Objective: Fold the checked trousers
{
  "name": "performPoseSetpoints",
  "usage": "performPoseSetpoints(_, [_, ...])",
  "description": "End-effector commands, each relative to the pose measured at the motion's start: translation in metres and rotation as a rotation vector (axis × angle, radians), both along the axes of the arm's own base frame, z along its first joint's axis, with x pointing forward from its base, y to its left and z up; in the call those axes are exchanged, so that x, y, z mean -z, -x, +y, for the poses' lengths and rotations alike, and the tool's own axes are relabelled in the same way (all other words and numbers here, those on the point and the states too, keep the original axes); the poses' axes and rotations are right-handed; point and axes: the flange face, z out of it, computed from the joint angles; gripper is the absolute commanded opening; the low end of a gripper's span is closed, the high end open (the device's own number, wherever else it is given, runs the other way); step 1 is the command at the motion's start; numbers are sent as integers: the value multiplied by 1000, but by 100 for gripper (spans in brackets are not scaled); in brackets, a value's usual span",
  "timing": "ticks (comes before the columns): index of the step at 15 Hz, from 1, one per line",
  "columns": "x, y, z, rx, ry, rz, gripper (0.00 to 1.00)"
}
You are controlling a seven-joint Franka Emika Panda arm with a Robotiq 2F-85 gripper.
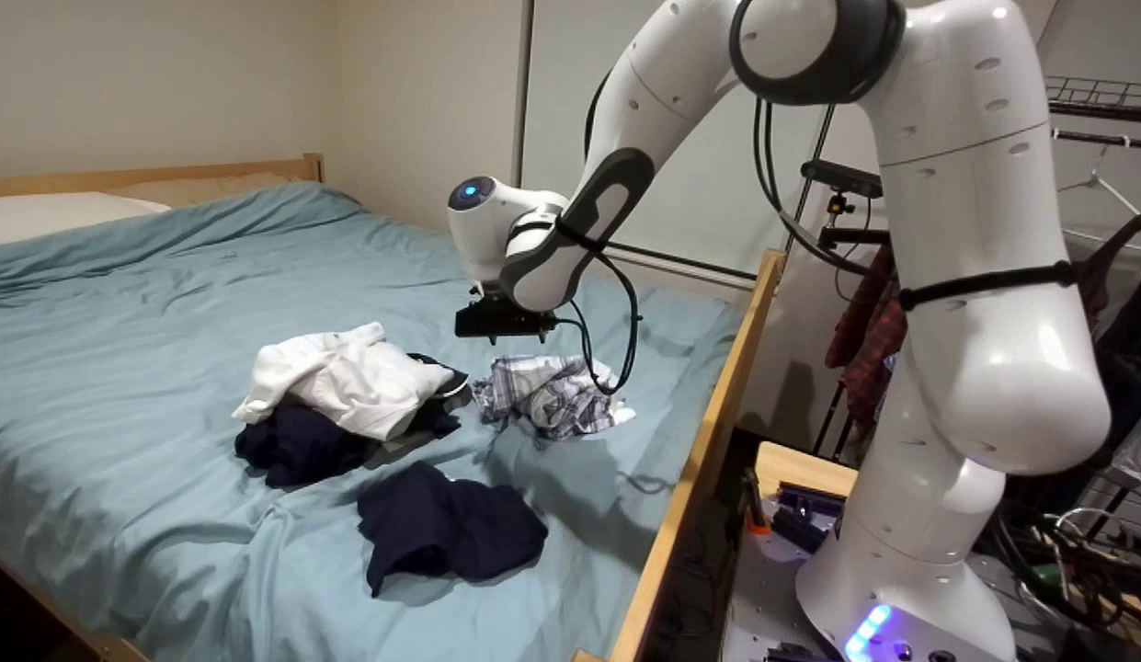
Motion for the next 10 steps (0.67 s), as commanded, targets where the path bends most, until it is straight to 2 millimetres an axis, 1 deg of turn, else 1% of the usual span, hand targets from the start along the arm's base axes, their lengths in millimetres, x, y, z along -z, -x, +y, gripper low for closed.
performPoseSetpoints(1, [15, -30, -24, -49, -55, -45, 100])
performPoseSetpoints(4, [21, -42, -26, -78, -134, -23, 100])
performPoseSetpoints(10, [18, -48, -18, -98, -174, 177, 100])
